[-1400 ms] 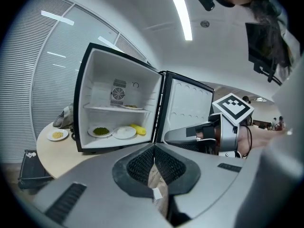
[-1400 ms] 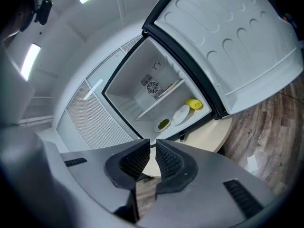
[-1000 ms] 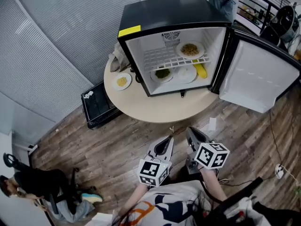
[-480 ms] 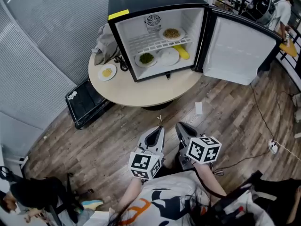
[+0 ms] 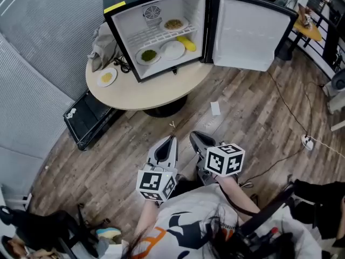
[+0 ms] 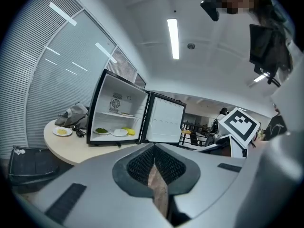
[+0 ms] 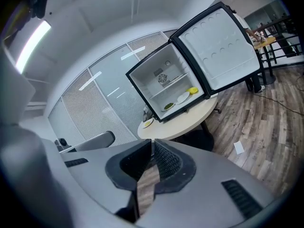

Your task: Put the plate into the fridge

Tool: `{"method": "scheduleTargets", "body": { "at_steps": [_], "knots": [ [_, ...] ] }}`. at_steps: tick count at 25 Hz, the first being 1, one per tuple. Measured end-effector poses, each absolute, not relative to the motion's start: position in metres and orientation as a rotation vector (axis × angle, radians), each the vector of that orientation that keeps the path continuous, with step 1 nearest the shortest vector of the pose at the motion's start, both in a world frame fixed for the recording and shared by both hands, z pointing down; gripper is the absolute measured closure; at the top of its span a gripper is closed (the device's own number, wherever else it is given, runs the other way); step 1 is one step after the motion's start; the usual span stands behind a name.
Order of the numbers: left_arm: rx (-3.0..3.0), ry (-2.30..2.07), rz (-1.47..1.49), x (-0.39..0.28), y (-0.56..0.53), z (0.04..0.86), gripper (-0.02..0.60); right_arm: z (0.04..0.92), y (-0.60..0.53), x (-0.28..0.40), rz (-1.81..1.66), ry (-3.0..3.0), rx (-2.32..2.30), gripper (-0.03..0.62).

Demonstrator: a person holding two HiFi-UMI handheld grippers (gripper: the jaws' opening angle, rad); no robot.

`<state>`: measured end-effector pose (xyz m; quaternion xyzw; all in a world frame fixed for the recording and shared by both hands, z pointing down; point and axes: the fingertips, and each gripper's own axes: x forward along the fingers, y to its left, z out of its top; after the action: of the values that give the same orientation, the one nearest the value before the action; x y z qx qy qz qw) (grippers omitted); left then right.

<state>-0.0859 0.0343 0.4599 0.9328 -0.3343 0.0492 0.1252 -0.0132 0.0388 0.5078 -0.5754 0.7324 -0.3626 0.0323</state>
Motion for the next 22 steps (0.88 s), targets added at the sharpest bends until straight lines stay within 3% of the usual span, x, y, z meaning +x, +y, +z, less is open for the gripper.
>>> {"method": "scheduleTargets", "body": {
  "at_steps": [22],
  "knots": [
    [2.771, -0.979, 0.17, -0.094, 0.062, 0.455, 0.571, 0.509, 0.062, -0.027, -1.089, 2.284, -1.747, 0.563]
  ]
}}
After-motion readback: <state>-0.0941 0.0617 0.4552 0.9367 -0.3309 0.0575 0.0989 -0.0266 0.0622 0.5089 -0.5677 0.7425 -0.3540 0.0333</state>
